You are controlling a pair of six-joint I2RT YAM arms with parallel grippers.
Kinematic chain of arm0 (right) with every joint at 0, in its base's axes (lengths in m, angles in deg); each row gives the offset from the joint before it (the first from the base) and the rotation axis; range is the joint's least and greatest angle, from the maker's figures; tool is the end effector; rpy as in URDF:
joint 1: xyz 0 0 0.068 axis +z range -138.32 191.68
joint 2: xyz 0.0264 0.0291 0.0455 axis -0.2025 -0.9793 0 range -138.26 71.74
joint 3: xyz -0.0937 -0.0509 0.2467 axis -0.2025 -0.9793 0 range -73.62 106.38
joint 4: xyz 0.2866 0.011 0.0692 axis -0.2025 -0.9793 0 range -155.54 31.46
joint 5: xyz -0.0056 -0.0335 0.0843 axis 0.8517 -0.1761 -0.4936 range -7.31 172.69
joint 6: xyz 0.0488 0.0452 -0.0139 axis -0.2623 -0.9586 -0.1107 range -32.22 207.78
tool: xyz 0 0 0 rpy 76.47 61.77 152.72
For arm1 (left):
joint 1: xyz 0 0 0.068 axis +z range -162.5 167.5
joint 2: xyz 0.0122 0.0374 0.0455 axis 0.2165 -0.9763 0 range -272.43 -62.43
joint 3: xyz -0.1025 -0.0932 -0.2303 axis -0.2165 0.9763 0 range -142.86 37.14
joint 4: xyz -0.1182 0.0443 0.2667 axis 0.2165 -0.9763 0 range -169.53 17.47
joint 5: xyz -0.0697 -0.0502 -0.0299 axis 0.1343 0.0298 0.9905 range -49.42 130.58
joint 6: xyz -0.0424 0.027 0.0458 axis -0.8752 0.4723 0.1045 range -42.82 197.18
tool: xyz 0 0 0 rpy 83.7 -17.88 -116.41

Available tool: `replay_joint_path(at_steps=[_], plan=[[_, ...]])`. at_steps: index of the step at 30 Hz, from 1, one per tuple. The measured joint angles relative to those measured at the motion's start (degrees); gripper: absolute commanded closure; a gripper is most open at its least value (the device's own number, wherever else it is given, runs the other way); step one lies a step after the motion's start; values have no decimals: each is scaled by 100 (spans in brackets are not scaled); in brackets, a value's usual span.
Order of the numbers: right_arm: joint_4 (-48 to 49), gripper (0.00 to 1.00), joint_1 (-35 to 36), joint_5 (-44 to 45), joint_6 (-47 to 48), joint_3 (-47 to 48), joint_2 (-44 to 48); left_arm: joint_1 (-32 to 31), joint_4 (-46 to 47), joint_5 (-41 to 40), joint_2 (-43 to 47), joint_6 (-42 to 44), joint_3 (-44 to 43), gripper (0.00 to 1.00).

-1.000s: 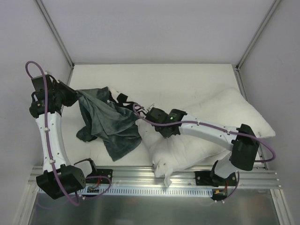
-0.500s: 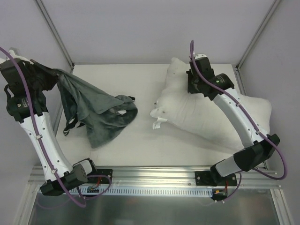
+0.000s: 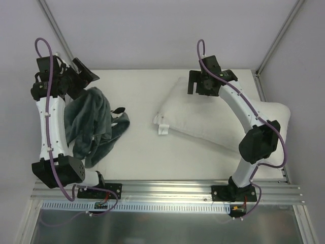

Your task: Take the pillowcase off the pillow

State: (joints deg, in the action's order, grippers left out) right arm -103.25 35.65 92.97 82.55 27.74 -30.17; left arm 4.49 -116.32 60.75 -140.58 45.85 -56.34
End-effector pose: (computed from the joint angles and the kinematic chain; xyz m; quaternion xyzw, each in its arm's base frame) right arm 0.4102 0.1715 0.3344 -0.1162 0.9143 0.0153 0.3878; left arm 0.3226 0.0789 0.4401 -0.2646 0.8085 -0.2121 0.4809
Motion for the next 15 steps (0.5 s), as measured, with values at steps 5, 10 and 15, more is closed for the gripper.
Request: replay_joint_path(at_steps=[5, 10, 15], plan=[[0, 4, -15, -70, 17, -2, 321, -411, 0, 125, -76, 127, 105, 1], [92, 4, -15, -63, 35, -232, 1314, -553, 35, 223, 431, 212, 131, 1], [238, 4, -4, 166, 66, -964, 2732, -1051, 170, 321, 1405, 435, 815, 1]])
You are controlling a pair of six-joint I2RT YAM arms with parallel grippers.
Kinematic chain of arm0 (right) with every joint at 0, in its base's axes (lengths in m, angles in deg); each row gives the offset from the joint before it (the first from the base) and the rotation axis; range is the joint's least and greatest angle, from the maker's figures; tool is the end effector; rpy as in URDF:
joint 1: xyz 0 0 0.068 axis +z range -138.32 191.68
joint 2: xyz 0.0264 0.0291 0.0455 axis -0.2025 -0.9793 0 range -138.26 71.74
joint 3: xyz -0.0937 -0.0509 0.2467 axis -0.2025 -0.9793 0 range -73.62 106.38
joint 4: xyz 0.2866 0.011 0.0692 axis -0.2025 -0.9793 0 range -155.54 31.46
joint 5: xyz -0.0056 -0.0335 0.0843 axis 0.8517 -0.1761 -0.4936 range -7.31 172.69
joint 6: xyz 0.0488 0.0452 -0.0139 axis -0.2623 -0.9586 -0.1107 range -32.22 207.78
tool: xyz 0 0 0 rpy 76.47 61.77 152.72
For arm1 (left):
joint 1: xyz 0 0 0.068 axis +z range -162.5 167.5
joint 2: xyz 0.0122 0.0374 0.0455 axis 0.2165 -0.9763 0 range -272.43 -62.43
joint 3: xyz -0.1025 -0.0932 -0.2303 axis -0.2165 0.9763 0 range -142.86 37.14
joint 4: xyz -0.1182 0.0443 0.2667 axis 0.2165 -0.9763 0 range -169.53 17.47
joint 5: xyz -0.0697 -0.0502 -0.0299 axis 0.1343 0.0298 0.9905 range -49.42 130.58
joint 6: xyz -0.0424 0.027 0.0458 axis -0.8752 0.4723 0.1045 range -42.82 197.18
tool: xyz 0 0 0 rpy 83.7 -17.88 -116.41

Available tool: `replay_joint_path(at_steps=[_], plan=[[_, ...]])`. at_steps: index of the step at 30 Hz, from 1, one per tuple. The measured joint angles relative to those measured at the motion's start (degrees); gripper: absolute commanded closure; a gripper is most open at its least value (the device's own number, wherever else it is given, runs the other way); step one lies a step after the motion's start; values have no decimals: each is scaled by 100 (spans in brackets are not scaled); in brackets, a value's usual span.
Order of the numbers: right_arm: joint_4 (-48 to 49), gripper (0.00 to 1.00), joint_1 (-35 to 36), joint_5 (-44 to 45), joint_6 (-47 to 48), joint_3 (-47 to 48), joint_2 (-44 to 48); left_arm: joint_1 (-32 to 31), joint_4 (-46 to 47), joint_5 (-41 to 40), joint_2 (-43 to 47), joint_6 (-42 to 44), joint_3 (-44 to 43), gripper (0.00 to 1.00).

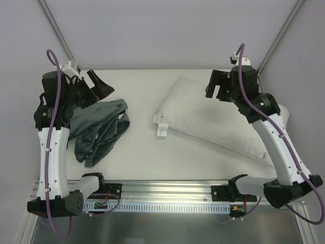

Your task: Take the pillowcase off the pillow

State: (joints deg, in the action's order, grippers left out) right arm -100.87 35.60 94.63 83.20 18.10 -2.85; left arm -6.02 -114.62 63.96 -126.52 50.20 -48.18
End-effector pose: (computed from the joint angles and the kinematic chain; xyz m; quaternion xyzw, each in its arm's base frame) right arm 0.2940 0.1179 0.4497 -0.0860 0.8372 0.0460 0.5382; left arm 0.2631 0.0081 0.4605 -0.1221 0.8054 -0.2630 0.5170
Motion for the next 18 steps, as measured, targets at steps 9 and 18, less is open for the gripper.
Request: replay_joint_path(at_steps=[9, 18], plan=[[11, 4, 11, 1040, 155, -1849, 1853, -1320, -31, -286, 1475, 129, 2044, 1], [205, 4, 13, 1545, 96, -3322, 2929, -1950, 138, -592, 2385, 26, 3593, 1]])
